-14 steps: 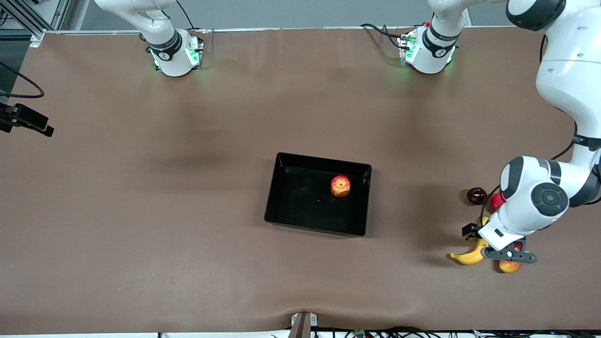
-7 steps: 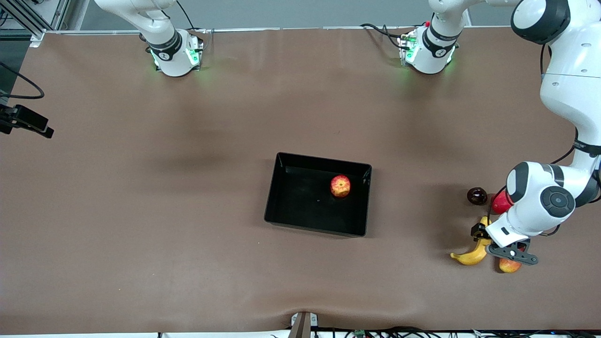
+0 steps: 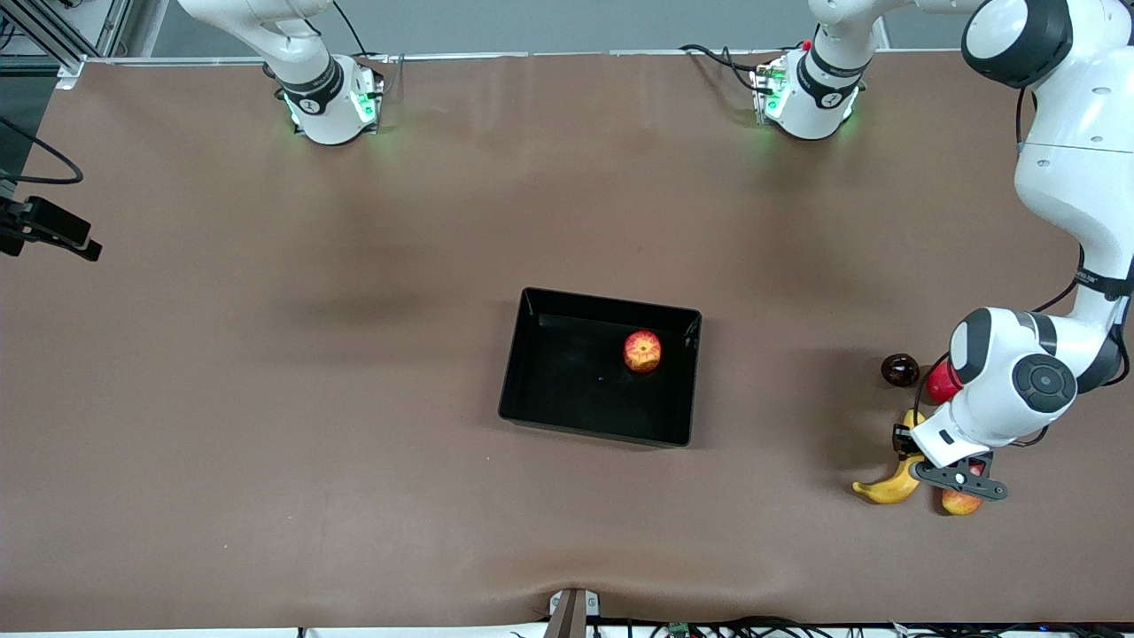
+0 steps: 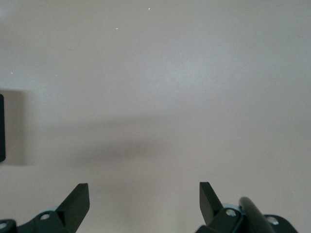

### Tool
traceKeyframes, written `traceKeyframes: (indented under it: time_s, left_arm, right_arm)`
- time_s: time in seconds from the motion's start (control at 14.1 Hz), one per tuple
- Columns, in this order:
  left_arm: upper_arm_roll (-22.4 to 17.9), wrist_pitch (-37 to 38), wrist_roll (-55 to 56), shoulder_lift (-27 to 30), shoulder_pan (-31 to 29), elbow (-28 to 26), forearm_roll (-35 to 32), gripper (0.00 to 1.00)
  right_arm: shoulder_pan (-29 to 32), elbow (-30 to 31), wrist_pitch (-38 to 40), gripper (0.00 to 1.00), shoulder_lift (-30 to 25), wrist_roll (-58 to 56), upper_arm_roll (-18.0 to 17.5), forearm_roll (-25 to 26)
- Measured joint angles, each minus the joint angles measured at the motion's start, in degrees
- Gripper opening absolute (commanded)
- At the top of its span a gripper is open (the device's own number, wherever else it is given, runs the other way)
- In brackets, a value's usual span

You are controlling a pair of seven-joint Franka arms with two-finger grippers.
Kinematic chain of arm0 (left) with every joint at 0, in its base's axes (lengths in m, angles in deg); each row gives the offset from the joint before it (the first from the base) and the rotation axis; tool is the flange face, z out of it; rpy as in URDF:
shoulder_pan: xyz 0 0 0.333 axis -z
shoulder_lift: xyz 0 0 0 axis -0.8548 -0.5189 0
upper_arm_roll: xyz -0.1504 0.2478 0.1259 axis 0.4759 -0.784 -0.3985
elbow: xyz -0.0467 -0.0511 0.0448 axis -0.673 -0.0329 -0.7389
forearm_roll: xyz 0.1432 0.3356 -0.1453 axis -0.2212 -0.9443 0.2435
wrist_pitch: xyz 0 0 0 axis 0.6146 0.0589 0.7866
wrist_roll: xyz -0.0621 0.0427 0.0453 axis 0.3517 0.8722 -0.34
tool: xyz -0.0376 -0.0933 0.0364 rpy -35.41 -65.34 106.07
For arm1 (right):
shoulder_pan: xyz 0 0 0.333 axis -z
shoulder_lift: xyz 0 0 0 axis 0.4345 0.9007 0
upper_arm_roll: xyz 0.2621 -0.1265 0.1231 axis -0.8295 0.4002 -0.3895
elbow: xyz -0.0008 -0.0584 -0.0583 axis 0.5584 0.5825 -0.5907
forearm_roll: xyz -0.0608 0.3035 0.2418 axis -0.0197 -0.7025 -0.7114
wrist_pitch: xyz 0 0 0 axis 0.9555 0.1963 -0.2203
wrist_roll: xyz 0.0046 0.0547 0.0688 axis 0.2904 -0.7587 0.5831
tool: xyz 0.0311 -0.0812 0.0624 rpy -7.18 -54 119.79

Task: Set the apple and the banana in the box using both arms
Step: 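Move the left gripper back to the yellow banana and grasp it, then carry the banana with the left gripper and lower it into the box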

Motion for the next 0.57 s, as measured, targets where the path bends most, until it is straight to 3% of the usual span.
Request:
traceKeyframes:
  time_s: [0.28,0.57]
  left_arm:
    - [5.4,4.8,1.1,3.0,0.0,0.6,0.0,0.0]
    - [13.3,11.5,11.8,7.2,0.6,0.6,0.0,0.0]
  right_arm:
    - [0.0,-2.0,0.5,1.0,-0.1,0.0,0.0,0.0]
    - [0.0,-2.1,2.6,1.0,-0.1,0.0,0.1,0.0]
